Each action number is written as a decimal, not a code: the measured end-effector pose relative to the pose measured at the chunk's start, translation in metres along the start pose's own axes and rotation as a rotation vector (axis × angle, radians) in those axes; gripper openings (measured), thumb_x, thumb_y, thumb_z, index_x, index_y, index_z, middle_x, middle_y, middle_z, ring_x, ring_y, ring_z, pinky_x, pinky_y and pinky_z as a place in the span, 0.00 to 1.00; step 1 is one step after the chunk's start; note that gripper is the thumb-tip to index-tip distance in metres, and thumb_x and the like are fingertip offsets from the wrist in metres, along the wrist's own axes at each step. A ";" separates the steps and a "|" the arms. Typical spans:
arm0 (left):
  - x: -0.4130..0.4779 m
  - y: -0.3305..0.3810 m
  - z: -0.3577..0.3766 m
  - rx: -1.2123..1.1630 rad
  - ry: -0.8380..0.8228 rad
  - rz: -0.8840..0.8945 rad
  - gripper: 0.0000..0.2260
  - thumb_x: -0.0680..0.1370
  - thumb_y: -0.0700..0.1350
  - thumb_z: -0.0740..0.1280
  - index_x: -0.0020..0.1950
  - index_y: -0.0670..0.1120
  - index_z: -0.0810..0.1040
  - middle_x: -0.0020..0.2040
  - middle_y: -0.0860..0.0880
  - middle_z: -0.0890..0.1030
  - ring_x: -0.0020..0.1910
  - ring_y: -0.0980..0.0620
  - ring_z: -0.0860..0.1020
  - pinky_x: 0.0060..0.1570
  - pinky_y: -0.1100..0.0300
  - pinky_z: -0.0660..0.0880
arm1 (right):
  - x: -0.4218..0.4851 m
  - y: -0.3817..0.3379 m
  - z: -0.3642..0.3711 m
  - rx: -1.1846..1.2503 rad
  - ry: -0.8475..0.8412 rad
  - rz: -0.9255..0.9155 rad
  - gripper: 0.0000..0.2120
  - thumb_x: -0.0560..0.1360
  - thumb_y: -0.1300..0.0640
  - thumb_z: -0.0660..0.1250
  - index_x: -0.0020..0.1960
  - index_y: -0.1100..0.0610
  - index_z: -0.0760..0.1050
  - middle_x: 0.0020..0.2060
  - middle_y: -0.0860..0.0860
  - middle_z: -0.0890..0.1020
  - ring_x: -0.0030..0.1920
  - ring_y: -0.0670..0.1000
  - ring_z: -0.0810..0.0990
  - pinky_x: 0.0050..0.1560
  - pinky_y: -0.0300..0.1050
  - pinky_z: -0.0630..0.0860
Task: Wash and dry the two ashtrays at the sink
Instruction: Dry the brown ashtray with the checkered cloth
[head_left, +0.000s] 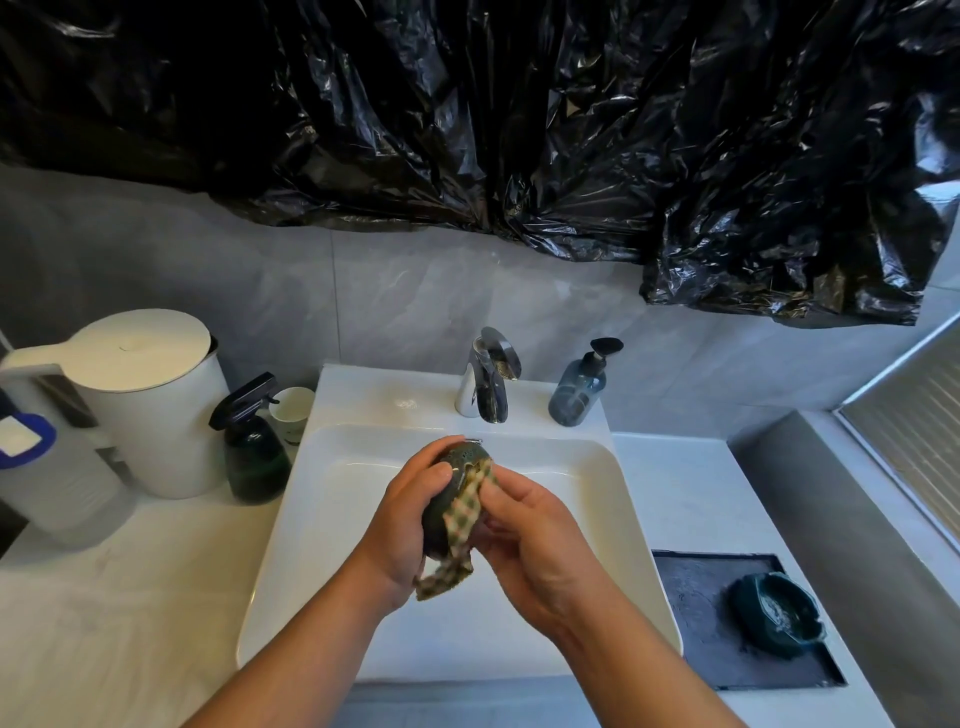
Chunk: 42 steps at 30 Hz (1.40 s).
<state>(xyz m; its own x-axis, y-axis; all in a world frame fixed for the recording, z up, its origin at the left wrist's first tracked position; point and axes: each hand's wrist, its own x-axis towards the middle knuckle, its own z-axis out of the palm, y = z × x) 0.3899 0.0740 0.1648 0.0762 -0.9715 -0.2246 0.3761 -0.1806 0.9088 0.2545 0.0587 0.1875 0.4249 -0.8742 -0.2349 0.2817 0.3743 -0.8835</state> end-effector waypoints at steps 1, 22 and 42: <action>0.000 0.000 0.001 -0.039 0.025 -0.050 0.14 0.76 0.53 0.65 0.59 0.53 0.81 0.53 0.46 0.86 0.52 0.47 0.84 0.45 0.55 0.81 | -0.001 -0.001 0.000 -0.161 -0.005 -0.037 0.13 0.82 0.65 0.61 0.61 0.60 0.82 0.55 0.60 0.85 0.57 0.58 0.83 0.60 0.52 0.80; 0.002 0.004 0.005 -0.163 0.183 -0.277 0.17 0.80 0.53 0.59 0.50 0.45 0.83 0.43 0.41 0.85 0.45 0.42 0.80 0.48 0.47 0.76 | 0.014 0.002 -0.016 -1.651 -0.143 -0.268 0.08 0.80 0.55 0.62 0.58 0.49 0.75 0.44 0.50 0.83 0.42 0.53 0.76 0.40 0.48 0.76; 0.003 -0.004 -0.003 -0.216 0.178 -0.258 0.18 0.80 0.53 0.59 0.57 0.44 0.82 0.49 0.39 0.86 0.49 0.41 0.82 0.52 0.46 0.76 | 0.010 0.003 -0.016 -1.942 -0.240 -0.389 0.33 0.78 0.63 0.61 0.81 0.49 0.56 0.76 0.46 0.67 0.59 0.57 0.73 0.50 0.50 0.76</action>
<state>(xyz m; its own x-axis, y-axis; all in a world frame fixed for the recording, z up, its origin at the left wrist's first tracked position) 0.3916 0.0725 0.1592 0.1057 -0.8530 -0.5111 0.5886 -0.3607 0.7235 0.2458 0.0463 0.1761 0.7149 -0.6972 -0.0532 -0.6990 -0.7105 -0.0813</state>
